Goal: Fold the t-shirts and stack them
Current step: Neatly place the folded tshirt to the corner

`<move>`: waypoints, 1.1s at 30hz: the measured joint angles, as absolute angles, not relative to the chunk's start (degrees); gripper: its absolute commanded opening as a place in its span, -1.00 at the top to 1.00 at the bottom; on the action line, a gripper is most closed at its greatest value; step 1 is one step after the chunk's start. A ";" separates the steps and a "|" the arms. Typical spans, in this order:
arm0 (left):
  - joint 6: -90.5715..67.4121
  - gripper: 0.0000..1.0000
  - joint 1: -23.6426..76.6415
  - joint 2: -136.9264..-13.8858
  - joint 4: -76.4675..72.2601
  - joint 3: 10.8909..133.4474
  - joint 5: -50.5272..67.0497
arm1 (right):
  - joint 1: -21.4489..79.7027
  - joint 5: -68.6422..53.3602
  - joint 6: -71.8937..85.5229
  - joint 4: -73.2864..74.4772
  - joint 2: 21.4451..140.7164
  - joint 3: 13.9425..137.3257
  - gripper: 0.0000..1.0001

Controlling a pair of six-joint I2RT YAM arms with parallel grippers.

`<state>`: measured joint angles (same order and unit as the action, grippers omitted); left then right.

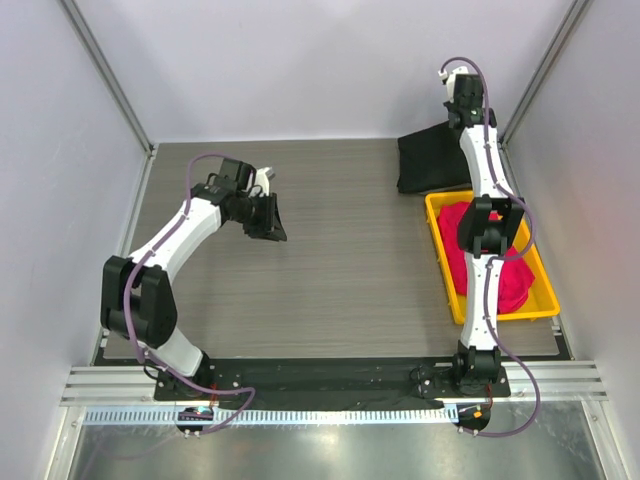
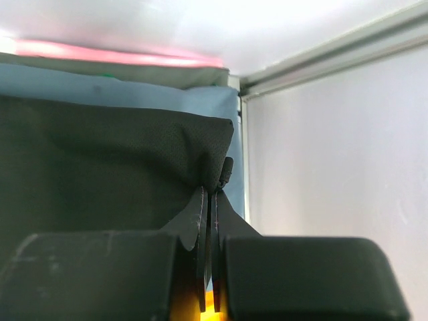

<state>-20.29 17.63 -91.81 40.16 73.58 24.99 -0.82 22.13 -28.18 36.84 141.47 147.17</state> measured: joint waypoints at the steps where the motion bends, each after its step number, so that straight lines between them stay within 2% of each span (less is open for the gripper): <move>1: -20.29 0.43 17.63 -91.94 40.16 73.58 24.97 | -1.30 22.11 -28.32 36.69 142.10 147.37 0.98; 24: -20.25 0.43 17.63 -92.05 40.18 73.58 23.97 | -2.90 21.98 -31.88 28.93 142.78 147.35 0.95; 26: -20.27 0.43 17.63 -92.07 40.18 73.58 23.99 | -3.16 22.02 -32.58 27.79 142.91 147.37 0.82; 27: -20.25 0.43 17.63 -92.09 40.18 73.60 23.99 | -3.29 22.11 -32.75 27.18 143.02 147.37 0.54; 29: -20.27 0.42 17.63 -92.23 40.23 73.67 23.99 | -3.62 22.37 -33.04 26.00 143.33 147.37 0.27; 30: -20.27 0.42 17.63 -92.31 40.23 73.69 23.99 | -3.81 22.52 -33.12 25.28 143.44 147.37 0.03; 33: -20.27 0.42 17.63 -92.36 40.29 73.69 24.03 | -3.92 23.09 -32.58 24.29 143.48 147.20 -0.17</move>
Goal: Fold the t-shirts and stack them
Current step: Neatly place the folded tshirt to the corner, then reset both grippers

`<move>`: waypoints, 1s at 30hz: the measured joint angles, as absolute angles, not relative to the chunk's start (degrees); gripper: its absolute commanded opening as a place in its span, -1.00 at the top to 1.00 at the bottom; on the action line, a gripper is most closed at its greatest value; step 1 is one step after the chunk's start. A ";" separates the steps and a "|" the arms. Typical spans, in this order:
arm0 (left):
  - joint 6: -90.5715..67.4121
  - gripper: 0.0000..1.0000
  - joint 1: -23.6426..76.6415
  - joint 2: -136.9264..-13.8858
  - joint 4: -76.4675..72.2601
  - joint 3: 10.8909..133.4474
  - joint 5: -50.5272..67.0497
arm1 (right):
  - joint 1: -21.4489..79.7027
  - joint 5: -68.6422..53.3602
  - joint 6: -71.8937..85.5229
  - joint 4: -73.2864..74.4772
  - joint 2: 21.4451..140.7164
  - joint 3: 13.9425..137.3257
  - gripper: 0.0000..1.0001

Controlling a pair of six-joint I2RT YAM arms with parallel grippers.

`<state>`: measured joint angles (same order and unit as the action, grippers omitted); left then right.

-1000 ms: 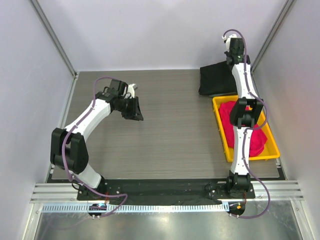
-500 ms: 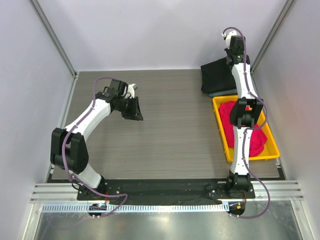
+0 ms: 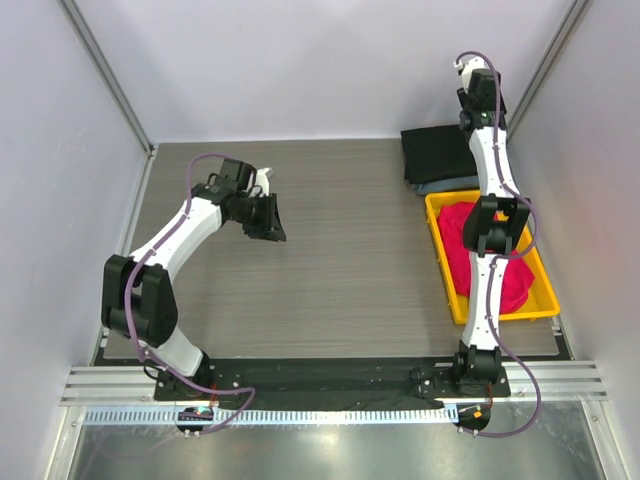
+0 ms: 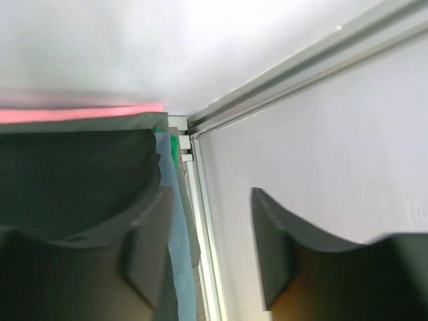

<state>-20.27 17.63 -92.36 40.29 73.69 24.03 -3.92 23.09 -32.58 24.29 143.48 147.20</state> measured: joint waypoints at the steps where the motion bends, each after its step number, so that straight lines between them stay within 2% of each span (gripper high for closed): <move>1: -20.27 0.42 17.63 -92.36 40.29 73.69 24.05 | -3.92 23.35 -32.16 23.59 143.09 146.36 -0.21; 5: -20.43 0.42 17.63 -92.29 40.12 73.80 24.99 | -2.98 25.15 -27.81 23.64 136.73 136.42 -0.42; 6: -20.49 0.42 17.63 -92.16 40.07 73.89 25.30 | -2.44 25.67 -26.46 24.53 135.00 134.47 -0.63; 7: -20.60 0.42 17.63 -91.90 40.03 74.02 25.65 | -1.50 26.06 -23.99 25.71 132.38 131.87 -0.75; 11: -21.04 0.39 17.61 -89.01 39.57 74.78 26.09 | 4.01 24.69 -11.88 35.55 121.30 126.96 -0.99; 14: -21.26 0.30 17.58 -85.06 39.59 77.10 25.56 | 8.49 18.79 -1.52 41.69 110.48 123.37 -0.99; 16: -21.71 0.17 17.50 -82.13 39.42 78.91 25.21 | 11.18 12.93 5.74 43.64 101.45 118.76 -0.99; 20: -23.09 0.03 17.45 -75.40 38.20 79.81 25.15 | 10.90 1.13 17.34 41.87 81.17 100.40 -0.99; 22: -23.79 -0.30 17.45 -72.66 37.78 79.81 25.28 | 10.26 -2.79 21.74 39.27 72.75 91.33 -0.99; 23: -24.05 -0.98 17.45 -71.24 37.50 79.81 25.36 | 10.07 -4.34 23.59 38.57 69.28 87.18 -0.99; 26: -25.39 -0.99 17.45 -68.36 36.93 79.79 25.67 | 10.15 -6.55 27.51 37.26 62.37 78.87 -0.99; 30: -26.50 -0.99 17.45 -65.43 36.56 78.63 25.69 | 10.17 -6.68 30.59 36.73 58.46 74.13 -0.99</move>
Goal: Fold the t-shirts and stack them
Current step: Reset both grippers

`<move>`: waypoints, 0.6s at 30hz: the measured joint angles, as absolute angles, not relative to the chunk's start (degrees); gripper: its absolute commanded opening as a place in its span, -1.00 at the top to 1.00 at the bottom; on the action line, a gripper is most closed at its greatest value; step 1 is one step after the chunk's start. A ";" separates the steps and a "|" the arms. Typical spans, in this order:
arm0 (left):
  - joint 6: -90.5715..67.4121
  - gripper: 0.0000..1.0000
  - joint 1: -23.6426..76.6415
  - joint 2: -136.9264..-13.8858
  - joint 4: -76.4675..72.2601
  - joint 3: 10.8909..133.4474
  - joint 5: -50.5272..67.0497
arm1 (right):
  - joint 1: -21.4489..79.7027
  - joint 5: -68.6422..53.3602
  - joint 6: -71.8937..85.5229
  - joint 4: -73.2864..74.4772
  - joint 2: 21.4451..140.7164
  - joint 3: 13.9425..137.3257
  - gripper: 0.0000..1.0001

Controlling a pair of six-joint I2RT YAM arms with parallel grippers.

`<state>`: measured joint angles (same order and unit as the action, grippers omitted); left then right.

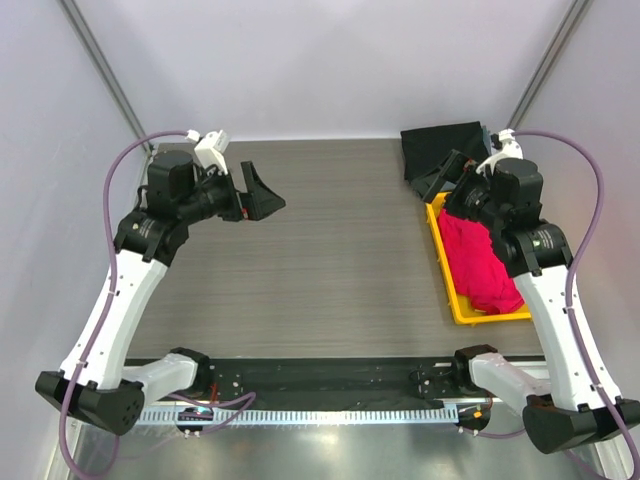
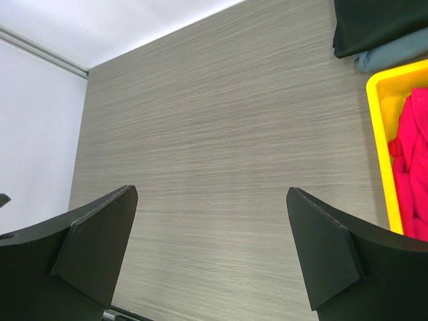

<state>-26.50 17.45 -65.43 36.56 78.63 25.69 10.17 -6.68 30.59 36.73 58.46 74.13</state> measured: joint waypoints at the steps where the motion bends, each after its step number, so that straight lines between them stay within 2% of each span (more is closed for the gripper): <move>1: -26.74 -0.99 17.45 -64.73 36.56 78.04 25.69 | 10.17 -6.74 31.11 36.58 57.71 73.34 -0.99; 10: -28.42 -0.99 17.45 -57.25 35.86 73.82 23.62 | 10.17 -8.14 32.49 36.01 55.16 70.98 -0.99; 18: -28.38 -0.99 17.45 -56.58 35.40 73.80 22.85 | 10.17 -8.23 32.49 35.88 55.46 70.67 -1.00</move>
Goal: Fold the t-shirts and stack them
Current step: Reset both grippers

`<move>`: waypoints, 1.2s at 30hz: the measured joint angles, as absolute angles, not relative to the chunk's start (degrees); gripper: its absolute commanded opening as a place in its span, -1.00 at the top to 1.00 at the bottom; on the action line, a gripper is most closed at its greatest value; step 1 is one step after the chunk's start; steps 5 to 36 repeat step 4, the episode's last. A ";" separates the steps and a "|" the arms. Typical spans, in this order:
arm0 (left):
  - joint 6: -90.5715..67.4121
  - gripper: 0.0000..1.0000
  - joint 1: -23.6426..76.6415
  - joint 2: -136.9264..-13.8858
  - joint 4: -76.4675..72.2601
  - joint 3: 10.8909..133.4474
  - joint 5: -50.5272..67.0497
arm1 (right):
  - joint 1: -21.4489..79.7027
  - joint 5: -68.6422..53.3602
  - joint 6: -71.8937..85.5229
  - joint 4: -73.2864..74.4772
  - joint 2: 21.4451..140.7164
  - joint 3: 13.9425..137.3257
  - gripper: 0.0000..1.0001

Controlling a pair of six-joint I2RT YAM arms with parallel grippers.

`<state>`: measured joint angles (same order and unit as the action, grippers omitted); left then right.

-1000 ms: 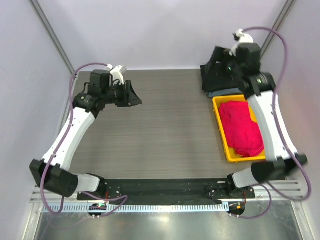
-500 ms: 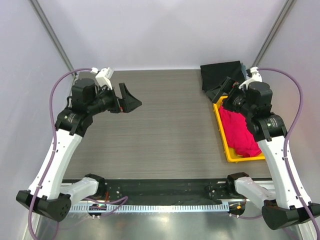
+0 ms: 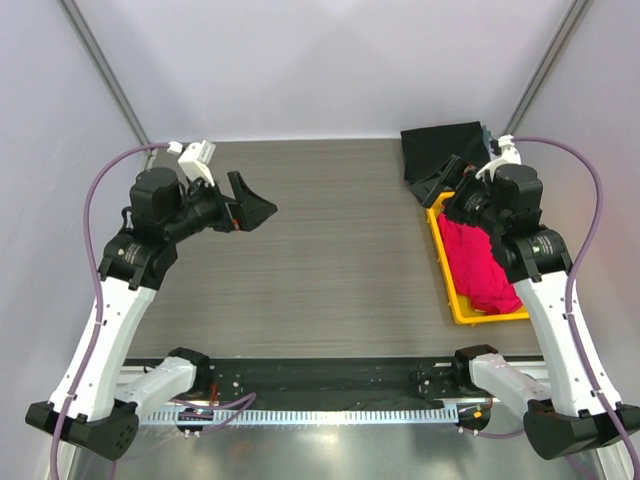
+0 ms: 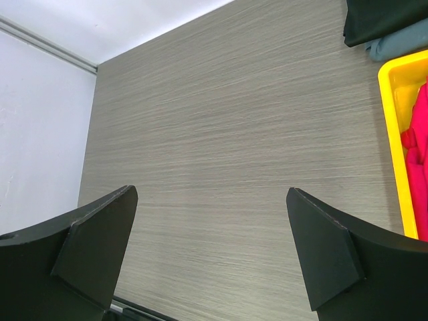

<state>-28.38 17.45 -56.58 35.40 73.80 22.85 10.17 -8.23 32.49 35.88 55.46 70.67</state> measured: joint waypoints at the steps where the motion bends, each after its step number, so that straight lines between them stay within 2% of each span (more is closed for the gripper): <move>1: -28.36 -0.99 17.45 -56.58 35.40 73.80 22.68 | 10.17 -8.25 32.49 35.83 55.57 70.65 -1.00; 36: -28.32 -0.99 17.45 -56.58 35.40 73.80 22.13 | 10.17 -8.32 32.47 35.75 55.79 70.46 -0.99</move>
